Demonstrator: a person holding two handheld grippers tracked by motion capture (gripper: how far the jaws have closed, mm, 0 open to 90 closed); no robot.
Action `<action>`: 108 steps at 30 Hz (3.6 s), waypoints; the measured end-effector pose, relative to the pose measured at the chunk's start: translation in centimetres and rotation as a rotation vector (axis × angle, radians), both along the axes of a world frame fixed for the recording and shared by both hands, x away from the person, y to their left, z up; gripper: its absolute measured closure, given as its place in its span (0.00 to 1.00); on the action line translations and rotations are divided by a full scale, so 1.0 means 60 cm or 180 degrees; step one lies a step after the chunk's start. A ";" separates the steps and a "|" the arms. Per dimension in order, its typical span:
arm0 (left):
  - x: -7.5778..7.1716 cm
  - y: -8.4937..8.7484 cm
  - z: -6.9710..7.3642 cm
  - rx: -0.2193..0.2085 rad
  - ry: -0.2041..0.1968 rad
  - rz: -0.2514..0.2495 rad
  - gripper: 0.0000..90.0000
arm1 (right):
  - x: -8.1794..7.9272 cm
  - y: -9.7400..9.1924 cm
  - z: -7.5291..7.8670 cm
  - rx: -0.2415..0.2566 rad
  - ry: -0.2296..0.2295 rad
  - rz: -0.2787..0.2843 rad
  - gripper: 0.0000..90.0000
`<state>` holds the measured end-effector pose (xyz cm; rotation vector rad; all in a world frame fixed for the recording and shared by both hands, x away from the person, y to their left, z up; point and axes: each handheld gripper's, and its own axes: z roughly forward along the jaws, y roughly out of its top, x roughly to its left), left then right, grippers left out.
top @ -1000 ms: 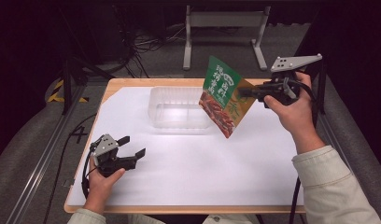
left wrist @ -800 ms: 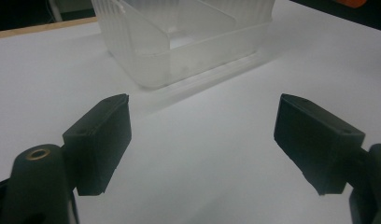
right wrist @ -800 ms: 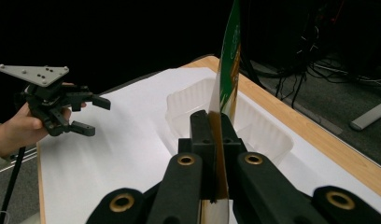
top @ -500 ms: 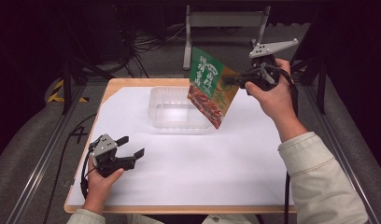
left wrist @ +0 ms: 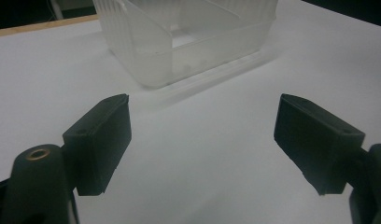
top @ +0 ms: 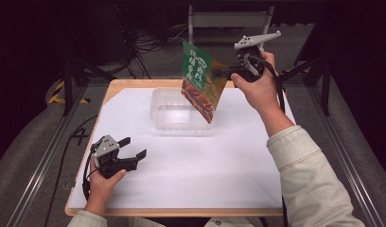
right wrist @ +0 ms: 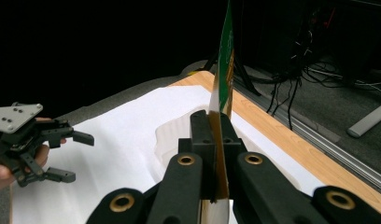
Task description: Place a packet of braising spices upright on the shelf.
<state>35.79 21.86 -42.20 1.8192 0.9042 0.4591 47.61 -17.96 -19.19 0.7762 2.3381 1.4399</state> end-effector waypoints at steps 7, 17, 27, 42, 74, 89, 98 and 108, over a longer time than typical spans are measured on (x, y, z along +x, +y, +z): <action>0.003 -0.002 -0.001 0.0005 -0.0005 -0.0010 0.22 | 0.020 0.022 -0.003 0.0031 0.0033 -0.0078 1.00; 0.006 -0.001 -0.001 -0.0006 -0.0013 -0.0018 0.22 | 0.045 0.048 -0.009 0.0158 0.0098 -0.0152 1.00; 0.007 0.002 -0.001 -0.0018 -0.0019 -0.0010 0.22 | 0.061 0.073 -0.020 0.0232 0.0179 -0.0177 1.00; 0.007 0.004 0.000 0.0013 -0.0034 0.0041 0.23 | 0.076 0.102 -0.049 0.0321 0.0250 -0.0165 1.00; 0.007 0.004 0.000 0.0012 -0.0040 0.0011 0.23 | 0.097 0.134 -0.113 0.0090 0.0341 -0.0221 1.00; 0.007 0.004 0.000 0.0014 -0.0046 -0.0002 0.22 | 0.101 0.143 -0.125 0.0026 0.0389 -0.0261 1.00; 0.008 0.004 0.000 0.0013 -0.0040 -0.0003 0.22 | 0.103 0.146 -0.130 -0.0004 0.0412 -0.0304 1.00; 0.008 0.003 -0.001 0.0019 -0.0033 0.0000 0.22 | 0.104 0.141 -0.135 0.0087 0.0437 -0.0306 0.94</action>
